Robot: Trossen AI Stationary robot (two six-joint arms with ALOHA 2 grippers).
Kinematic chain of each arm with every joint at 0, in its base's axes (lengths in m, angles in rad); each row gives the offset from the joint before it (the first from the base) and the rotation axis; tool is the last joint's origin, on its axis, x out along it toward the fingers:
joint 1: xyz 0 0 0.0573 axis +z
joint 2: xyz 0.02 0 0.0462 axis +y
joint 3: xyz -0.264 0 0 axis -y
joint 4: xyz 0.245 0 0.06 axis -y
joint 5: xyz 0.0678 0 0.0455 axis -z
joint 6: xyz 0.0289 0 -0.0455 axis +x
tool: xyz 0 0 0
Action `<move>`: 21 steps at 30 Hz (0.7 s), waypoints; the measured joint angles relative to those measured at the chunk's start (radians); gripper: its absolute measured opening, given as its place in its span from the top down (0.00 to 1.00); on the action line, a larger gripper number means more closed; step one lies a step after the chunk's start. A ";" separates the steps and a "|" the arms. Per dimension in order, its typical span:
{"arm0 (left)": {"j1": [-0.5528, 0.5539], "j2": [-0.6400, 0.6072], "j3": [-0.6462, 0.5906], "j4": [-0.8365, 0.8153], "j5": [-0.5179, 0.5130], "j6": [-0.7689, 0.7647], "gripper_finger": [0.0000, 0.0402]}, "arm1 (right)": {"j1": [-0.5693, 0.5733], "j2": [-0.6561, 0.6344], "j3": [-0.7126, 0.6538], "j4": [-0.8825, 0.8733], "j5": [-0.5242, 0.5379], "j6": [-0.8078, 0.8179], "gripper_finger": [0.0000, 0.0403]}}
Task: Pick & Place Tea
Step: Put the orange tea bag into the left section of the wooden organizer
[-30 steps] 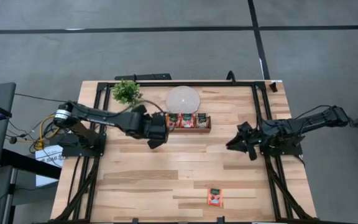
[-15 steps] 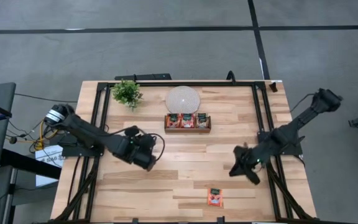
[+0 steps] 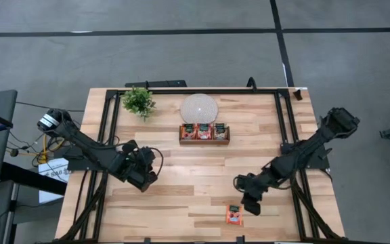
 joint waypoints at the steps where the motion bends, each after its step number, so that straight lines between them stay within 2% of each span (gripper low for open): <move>1: -0.006 -0.001 -0.003 0.002 0.000 0.000 0.65 | -0.015 0.018 0.007 0.001 -0.031 -0.005 0.99; 5: -0.032 -0.002 -0.010 -0.001 -0.001 0.001 0.65 | -0.070 0.069 0.041 0.000 -0.106 -0.018 0.97; 8: -0.051 -0.002 -0.010 -0.011 -0.017 0.001 0.65 | -0.103 0.073 0.067 0.007 -0.137 -0.022 0.92; 16: -0.089 -0.002 -0.010 -0.059 -0.061 -0.027 0.65 | -0.118 0.067 0.084 0.002 -0.162 -0.018 0.72; 21: -0.102 -0.002 -0.010 -0.062 -0.080 -0.043 0.65 | -0.063 0.068 0.097 -0.024 -0.112 -0.024 0.68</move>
